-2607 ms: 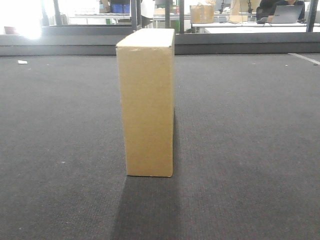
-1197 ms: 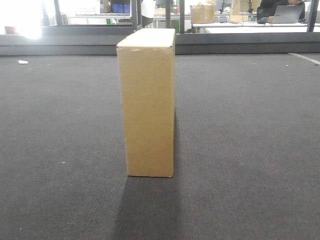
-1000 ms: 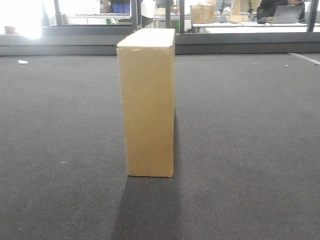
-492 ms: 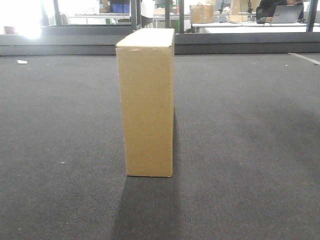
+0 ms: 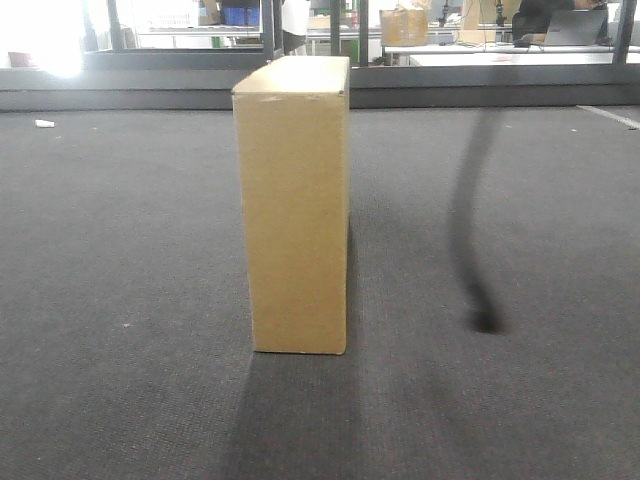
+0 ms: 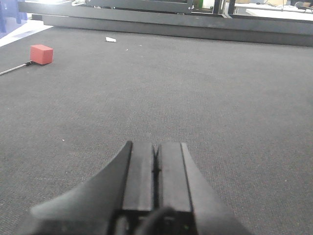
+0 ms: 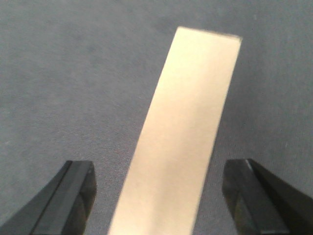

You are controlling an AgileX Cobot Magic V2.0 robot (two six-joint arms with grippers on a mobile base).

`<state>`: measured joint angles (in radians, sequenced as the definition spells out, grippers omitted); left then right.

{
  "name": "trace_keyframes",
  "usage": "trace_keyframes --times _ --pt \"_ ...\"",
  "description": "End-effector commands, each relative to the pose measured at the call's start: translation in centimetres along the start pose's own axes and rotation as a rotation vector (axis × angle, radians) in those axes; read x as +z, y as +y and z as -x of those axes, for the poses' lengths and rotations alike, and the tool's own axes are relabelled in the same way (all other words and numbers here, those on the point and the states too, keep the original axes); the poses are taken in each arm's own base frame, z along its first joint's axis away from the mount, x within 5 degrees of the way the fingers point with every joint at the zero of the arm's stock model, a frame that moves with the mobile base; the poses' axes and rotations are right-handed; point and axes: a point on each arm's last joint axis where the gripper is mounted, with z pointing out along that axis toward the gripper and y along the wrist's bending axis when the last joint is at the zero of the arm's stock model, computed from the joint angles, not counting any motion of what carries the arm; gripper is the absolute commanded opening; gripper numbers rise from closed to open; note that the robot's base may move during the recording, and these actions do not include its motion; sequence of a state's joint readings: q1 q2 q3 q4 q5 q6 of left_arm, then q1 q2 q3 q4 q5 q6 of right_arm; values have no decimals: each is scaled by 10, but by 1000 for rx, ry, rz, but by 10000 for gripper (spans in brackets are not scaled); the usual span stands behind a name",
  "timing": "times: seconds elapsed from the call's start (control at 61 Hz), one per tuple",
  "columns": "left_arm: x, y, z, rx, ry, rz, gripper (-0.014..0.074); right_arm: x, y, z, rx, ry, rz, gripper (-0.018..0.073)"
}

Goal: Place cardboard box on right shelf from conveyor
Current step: 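Close the right gripper on the box and lift it off the conveyor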

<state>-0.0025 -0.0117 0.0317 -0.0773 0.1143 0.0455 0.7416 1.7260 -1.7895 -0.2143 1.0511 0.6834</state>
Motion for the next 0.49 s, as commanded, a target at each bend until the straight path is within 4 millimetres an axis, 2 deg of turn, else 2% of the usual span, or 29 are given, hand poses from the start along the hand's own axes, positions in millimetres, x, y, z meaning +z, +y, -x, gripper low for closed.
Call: trace_keyframes --times 0.0,0.213,0.475 --pt "-1 1 6 -5 -91 6 -116 -17 7 16 33 -81 -31 624" --pt "-1 1 6 -5 -91 6 -116 12 10 15 98 -27 -153 624" --pt "-1 1 6 -5 -91 6 -116 37 13 9 130 7 -178 624"
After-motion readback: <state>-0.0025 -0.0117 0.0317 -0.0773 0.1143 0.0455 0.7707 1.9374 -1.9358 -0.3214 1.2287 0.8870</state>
